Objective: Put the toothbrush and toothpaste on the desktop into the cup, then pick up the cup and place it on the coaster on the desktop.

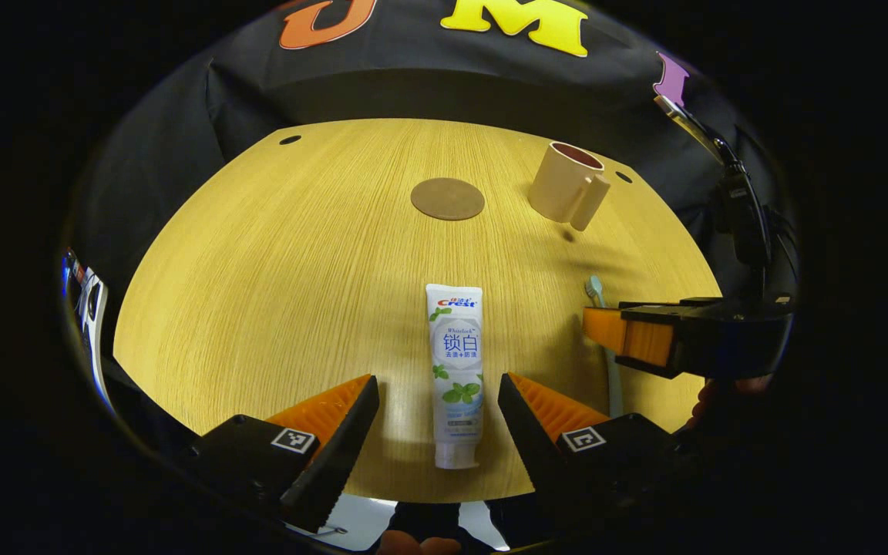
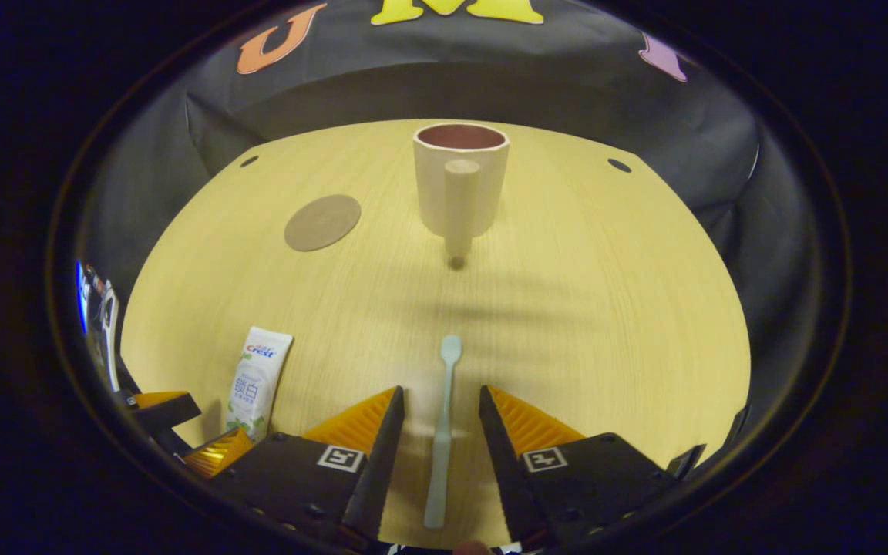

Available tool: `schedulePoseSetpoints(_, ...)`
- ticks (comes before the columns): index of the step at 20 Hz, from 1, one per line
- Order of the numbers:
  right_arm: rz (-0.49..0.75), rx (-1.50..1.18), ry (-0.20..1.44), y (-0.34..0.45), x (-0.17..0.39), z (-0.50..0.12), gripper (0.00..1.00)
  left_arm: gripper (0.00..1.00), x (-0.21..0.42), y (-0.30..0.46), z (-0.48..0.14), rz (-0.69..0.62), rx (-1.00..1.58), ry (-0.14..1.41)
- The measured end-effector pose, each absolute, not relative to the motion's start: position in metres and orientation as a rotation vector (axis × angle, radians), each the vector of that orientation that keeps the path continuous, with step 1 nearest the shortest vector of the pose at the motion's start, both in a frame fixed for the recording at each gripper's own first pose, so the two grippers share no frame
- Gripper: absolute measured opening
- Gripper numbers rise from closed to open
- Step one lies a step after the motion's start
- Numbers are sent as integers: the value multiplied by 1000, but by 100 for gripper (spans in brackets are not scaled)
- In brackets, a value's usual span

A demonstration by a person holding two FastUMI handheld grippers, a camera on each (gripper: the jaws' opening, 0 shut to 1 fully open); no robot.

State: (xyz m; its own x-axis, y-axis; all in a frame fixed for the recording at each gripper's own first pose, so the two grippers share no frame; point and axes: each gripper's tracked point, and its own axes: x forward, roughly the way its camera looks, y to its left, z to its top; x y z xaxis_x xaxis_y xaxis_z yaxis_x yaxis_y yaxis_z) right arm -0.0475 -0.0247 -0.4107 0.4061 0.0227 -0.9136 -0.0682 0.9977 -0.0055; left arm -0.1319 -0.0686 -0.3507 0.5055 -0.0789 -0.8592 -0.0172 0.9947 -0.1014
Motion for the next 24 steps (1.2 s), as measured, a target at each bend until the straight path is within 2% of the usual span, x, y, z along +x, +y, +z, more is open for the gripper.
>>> schedulePoseSetpoints(1, 56, -42, 1156, -24, -47, -412, 55, 100, -131, -69, -350, -36, -102, 1043)
schedulePoseSetpoints(3, 57, -42, 1168, -24, -49, -415, 51, 100, -134, -64, -348, -34, -104, 1048)
schedulePoseSetpoints(5, 53, -42, 1161, -24, -46, -414, 55, 100, -134, -65, -351, -35, -104, 1054)
schedulePoseSetpoints(7, 43, -37, 1162, -27, -46, -411, 50, 100, -132, -68, -353, -38, -102, 1051)
schedulePoseSetpoints(8, 47, -22, 1163, -25, -45, -415, 41, 100, -130, -67, -353, -40, -101, 1049)
schedulePoseSetpoints(9, 36, -20, 1163, -26, -44, -420, 41, 100, -129, -67, -354, -39, -101, 1049)
schedulePoseSetpoints(10, 28, -17, 1162, -29, -45, -415, 33, 100, -128, -66, -356, -41, -102, 1052)
schedulePoseSetpoints(11, 32, -13, 1163, -29, -45, -417, 10, 100, -128, -65, -357, -42, -101, 1055)
schedulePoseSetpoints(12, 33, -14, 1158, -31, -46, -414, 3, 100, -128, -64, -359, -41, -97, 1055)
schedulePoseSetpoints(15, 40, -2, 1168, -31, -47, -414, 0, 100, -129, -62, -362, -39, -83, 1052)
schedulePoseSetpoints(21, 31, 13, 1114, -38, -45, -393, 1, 99, -127, -67, -370, -47, -57, 1046)
schedulePoseSetpoints(24, 34, 19, 1083, -40, -44, -380, 1, 95, -127, -67, -369, -41, -59, 1042)
